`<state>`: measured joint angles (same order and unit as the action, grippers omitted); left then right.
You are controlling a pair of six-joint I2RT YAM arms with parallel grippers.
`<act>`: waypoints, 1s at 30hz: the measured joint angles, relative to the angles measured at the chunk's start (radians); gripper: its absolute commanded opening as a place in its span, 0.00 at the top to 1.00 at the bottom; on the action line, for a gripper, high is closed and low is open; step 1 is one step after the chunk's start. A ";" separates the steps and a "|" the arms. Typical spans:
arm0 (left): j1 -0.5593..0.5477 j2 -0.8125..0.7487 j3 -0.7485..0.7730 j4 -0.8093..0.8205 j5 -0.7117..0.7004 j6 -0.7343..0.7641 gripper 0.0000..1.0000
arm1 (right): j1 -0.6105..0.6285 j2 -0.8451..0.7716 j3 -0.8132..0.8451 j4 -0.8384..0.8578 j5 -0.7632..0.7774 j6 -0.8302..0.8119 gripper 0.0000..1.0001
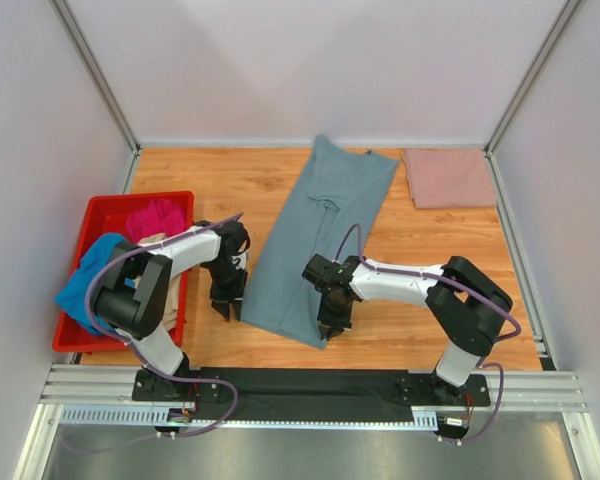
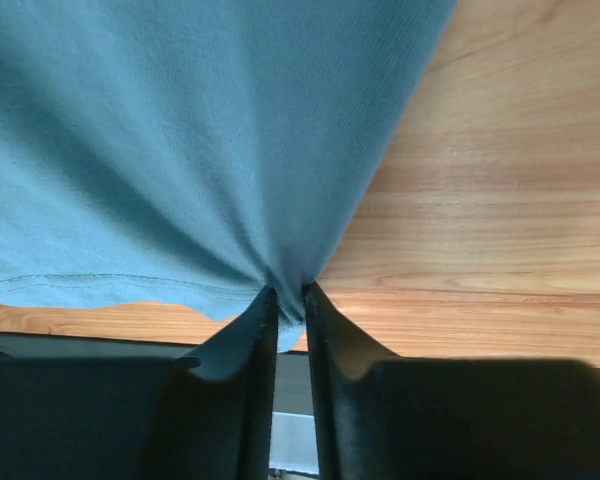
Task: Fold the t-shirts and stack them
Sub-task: Fold the tshirt
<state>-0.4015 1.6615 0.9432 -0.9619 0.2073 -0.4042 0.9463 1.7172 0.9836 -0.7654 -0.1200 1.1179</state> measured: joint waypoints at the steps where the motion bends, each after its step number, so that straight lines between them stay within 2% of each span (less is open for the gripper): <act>1: 0.000 0.010 0.000 -0.009 -0.015 -0.003 0.63 | 0.000 -0.002 -0.003 0.000 0.002 0.001 0.93; 4: 0.000 0.018 0.001 -0.025 -0.070 -0.018 0.62 | 0.003 -0.014 -0.012 0.002 0.011 0.003 1.00; 9: 0.000 0.005 0.021 -0.065 -0.089 -0.036 0.57 | 0.022 -0.053 -0.043 -0.018 0.045 0.003 1.00; 12: 0.000 -0.047 0.036 -0.077 -0.041 -0.039 0.51 | 0.029 -0.089 -0.069 -0.049 0.069 0.003 1.00; 16: -0.003 -0.125 0.031 -0.050 0.124 -0.038 0.47 | 0.029 -0.155 -0.116 -0.098 0.089 0.004 0.99; 20: -0.051 -0.133 -0.003 0.007 0.257 -0.039 0.45 | 0.031 -0.231 -0.177 -0.130 0.097 0.011 0.94; 25: -0.119 -0.130 -0.060 0.060 0.347 -0.063 0.44 | 0.032 -0.322 -0.230 -0.175 0.101 0.028 0.74; 27: -0.134 -0.127 -0.076 0.076 0.364 -0.077 0.45 | 0.033 -0.358 -0.237 -0.188 0.101 0.031 0.71; 30: -0.150 -0.118 -0.084 0.095 0.369 -0.097 0.48 | 0.033 -0.404 -0.237 -0.192 0.101 0.032 0.72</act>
<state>-0.5518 1.5436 0.8589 -0.8665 0.5758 -0.5011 0.9794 1.3132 0.7464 -0.9569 -0.0189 1.1500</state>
